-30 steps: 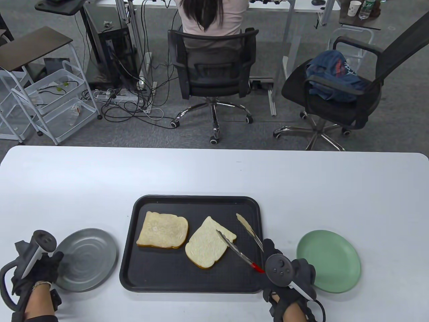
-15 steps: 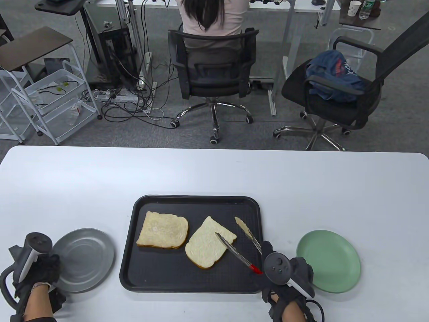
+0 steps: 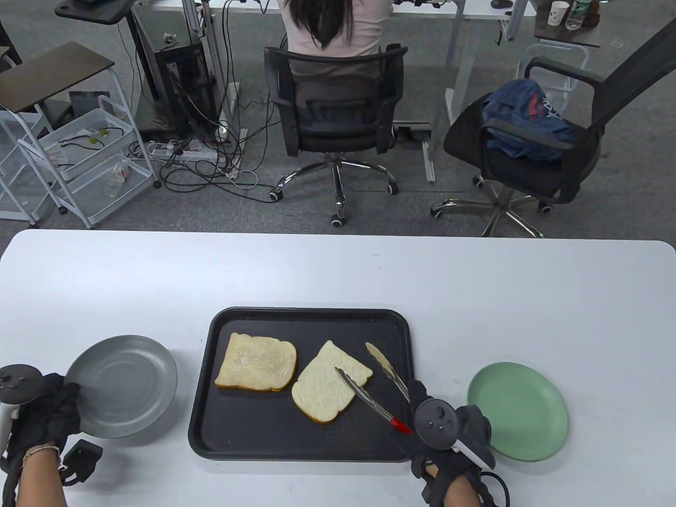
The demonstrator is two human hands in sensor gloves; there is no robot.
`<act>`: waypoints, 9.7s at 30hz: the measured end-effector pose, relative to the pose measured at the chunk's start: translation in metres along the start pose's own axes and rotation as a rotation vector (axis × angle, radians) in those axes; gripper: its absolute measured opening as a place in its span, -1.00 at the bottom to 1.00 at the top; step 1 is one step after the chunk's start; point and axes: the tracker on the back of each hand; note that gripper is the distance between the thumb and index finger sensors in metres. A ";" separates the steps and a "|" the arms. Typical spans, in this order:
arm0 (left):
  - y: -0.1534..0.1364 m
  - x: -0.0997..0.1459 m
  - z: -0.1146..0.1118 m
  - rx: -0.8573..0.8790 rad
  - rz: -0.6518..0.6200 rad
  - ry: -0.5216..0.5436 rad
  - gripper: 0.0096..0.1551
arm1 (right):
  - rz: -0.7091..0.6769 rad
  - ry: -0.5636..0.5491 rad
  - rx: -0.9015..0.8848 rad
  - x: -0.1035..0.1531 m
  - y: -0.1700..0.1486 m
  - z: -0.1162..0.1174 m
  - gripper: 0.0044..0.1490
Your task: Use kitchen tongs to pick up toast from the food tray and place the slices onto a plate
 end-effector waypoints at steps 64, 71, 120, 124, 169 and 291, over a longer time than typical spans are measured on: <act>0.014 0.042 -0.070 0.399 -0.166 -0.209 -0.45 | 0.073 0.291 -0.521 -0.014 -0.029 -0.036 0.20; 0.014 0.042 -0.069 0.404 -0.168 -0.209 -0.45 | 0.176 0.388 -0.582 -0.022 -0.058 -0.026 0.15; 0.016 0.043 -0.077 0.376 -0.176 -0.258 -0.44 | -0.012 0.442 -0.530 -0.032 0.019 -0.059 -0.13; 0.017 0.043 -0.077 0.391 -0.186 -0.268 -0.44 | -0.093 0.464 -0.531 -0.037 0.055 -0.068 -0.12; 0.011 0.039 -0.072 0.488 -0.168 -0.274 -0.45 | -0.019 0.567 -0.487 -0.063 0.099 -0.048 0.13; 0.005 0.035 -0.080 0.475 -0.108 -0.261 -0.44 | 0.607 -0.124 -0.085 0.017 -0.107 -0.068 0.12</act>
Point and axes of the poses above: the tracker on the back of each hand, its own y axis roughly to the thumb side, its own x axis roughly from the fingertips to the wrist, z = x × y, and after that the axes turned 10 degrees about y, right-handed
